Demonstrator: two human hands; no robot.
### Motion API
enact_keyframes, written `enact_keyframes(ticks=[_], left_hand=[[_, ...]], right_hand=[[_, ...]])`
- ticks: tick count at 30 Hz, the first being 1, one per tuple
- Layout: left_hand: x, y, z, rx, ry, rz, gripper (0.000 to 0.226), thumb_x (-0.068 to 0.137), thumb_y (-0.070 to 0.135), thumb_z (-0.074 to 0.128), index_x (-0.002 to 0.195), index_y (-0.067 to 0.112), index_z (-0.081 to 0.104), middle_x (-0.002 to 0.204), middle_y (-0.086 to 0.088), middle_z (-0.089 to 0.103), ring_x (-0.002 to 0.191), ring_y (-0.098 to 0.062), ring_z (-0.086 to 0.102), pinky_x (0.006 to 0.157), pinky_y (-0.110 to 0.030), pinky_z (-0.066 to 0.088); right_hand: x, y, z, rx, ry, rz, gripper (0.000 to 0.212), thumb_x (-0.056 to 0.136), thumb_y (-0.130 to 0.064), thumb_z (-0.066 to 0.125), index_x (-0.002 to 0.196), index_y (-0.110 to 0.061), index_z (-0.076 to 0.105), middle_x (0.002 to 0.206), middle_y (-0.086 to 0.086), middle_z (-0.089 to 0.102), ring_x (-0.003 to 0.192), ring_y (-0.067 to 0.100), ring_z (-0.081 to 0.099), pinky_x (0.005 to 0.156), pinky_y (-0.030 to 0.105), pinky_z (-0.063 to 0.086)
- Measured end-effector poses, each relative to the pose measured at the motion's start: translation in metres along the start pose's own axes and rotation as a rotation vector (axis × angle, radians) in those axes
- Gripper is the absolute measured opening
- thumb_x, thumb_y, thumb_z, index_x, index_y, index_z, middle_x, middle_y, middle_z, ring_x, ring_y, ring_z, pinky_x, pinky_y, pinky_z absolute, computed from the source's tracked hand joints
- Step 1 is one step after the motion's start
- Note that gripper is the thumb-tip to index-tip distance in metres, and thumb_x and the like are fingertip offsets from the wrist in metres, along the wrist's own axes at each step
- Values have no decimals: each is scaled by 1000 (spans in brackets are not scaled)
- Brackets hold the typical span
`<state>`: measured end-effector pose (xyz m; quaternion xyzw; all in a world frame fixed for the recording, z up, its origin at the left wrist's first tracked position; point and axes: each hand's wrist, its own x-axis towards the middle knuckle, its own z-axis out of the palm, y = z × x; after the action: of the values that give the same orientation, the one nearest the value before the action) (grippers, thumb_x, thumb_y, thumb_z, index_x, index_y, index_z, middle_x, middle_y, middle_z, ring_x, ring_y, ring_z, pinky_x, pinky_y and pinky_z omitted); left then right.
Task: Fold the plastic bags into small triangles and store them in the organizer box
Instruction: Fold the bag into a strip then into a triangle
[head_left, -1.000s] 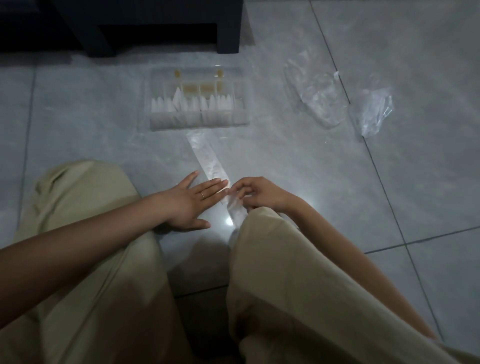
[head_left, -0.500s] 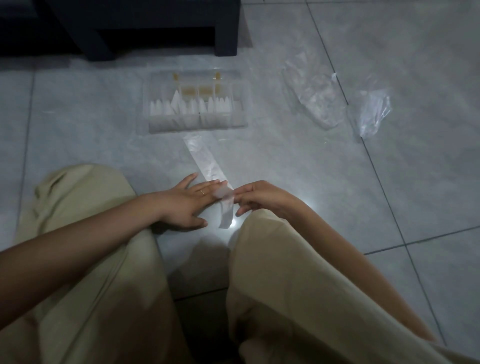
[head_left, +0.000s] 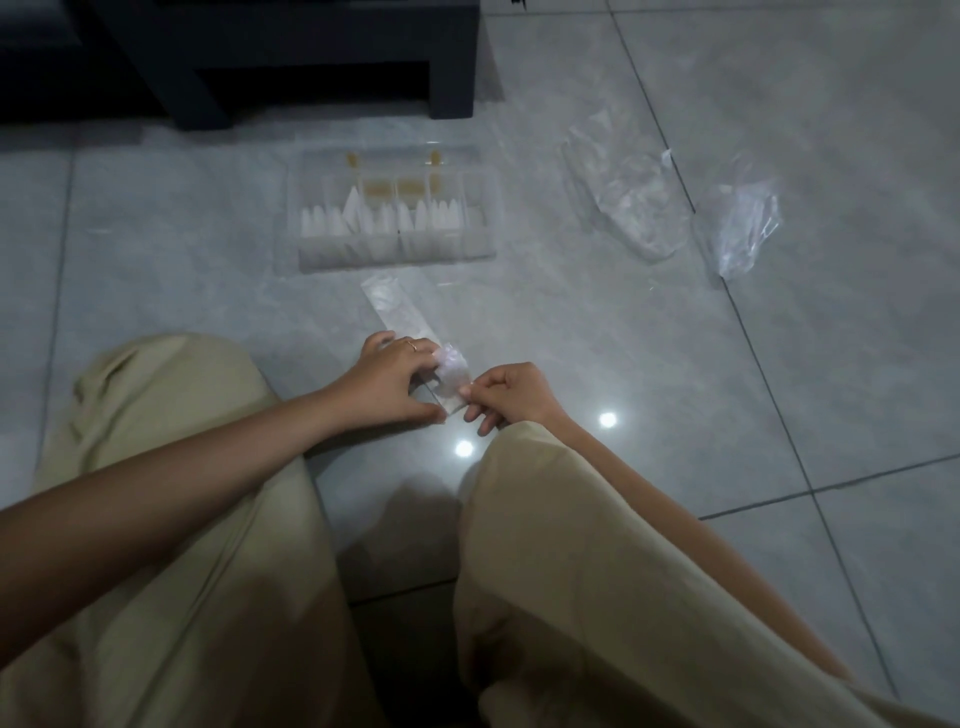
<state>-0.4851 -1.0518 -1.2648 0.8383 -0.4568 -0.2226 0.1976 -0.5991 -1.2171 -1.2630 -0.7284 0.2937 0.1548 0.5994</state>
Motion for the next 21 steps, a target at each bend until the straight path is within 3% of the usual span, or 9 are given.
enact_keyframes(ticks=[2,3,5,6,7,10,14,18,21], left_hand=[[3,0,3,-71,44,-55,79,51,76,51,103,18,67,107,8,64,106,-8,57,108,-38,24],[3,2,4,-124,85,-85,71,51,77,52,95,22,66,95,12,64,93,-1,58,102,-38,31],[6,6,5,-247,188,-137,49,55,75,56,72,29,56,65,15,53,65,1,50,78,-32,36],[8,6,6,-308,230,-162,46,57,72,59,70,28,56,62,12,53,61,-2,49,72,-30,36],[10,6,6,-360,250,-186,45,59,66,65,75,24,60,68,8,59,65,-4,52,71,-30,39],[12,2,7,-491,229,-238,30,70,32,80,93,26,62,93,-2,69,87,-15,64,89,-31,47],[13,-2,8,-508,261,-308,24,74,14,79,87,27,64,85,-3,69,78,-12,63,87,-33,49],[14,0,8,-411,299,-310,15,74,16,80,85,17,70,82,-1,72,79,-10,66,80,-25,49],[14,5,10,-326,352,-270,18,70,32,75,82,19,70,73,8,68,75,-10,65,85,-30,48]], right_hand=[[1,-1,1,2,15,8,20,86,-21,72,71,-9,71,64,8,69,48,13,57,45,17,41],[1,-2,1,-19,14,4,22,87,-23,71,71,-8,72,61,8,68,47,13,55,46,18,42],[2,-6,0,-86,12,-12,27,86,-27,71,69,-7,71,58,7,67,46,12,54,49,21,43],[4,-8,-1,-127,10,-20,29,87,-30,70,67,-9,70,57,5,67,46,11,54,50,21,44],[6,-11,-1,-190,9,-31,32,87,-32,69,64,-11,69,55,4,66,45,11,54,52,23,45],[11,-18,0,-400,-5,-54,37,90,-34,63,57,-18,65,54,-2,66,48,8,56,60,27,48],[11,-21,-1,-465,-18,-62,42,91,-40,60,55,-19,65,61,1,70,56,11,61,70,32,52],[7,-20,1,-487,1,-57,41,92,-41,59,70,-9,71,70,6,71,71,19,66,74,37,52],[0,-19,2,-448,2,-64,28,91,-31,60,85,-6,72,83,9,70,83,24,64,76,38,49]])
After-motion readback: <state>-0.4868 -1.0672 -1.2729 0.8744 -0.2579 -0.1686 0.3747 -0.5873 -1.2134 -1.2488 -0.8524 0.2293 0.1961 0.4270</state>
